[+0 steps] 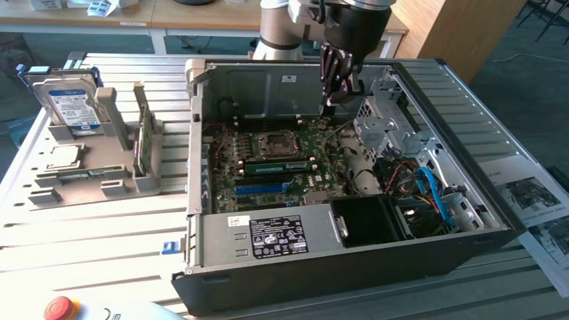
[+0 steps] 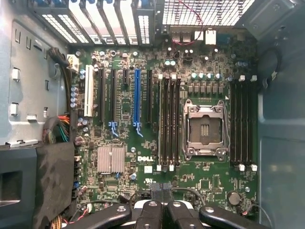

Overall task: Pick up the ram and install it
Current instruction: 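Press down the ram until it locks into place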

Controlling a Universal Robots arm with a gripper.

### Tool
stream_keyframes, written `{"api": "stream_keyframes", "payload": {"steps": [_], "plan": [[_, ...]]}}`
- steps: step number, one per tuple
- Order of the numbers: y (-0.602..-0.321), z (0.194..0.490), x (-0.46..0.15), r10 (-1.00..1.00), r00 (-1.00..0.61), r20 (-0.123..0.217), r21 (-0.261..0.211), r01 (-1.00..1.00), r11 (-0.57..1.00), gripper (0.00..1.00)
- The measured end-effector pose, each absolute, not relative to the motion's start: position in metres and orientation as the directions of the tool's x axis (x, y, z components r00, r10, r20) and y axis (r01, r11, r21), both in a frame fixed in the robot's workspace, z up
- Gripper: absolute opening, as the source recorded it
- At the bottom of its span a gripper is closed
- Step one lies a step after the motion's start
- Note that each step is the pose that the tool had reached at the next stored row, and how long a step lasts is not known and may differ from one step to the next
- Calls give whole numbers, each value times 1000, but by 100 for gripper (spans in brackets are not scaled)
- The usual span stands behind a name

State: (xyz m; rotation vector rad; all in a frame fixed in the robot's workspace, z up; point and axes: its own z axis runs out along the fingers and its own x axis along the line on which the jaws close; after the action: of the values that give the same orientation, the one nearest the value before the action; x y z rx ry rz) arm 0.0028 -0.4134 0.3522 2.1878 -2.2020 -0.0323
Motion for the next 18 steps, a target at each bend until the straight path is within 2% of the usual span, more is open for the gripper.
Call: {"api": "stream_keyframes", "payload": {"steps": [18], "plan": [[-413,346,3,-1000,-6,16,41,-999,7,11]]}}
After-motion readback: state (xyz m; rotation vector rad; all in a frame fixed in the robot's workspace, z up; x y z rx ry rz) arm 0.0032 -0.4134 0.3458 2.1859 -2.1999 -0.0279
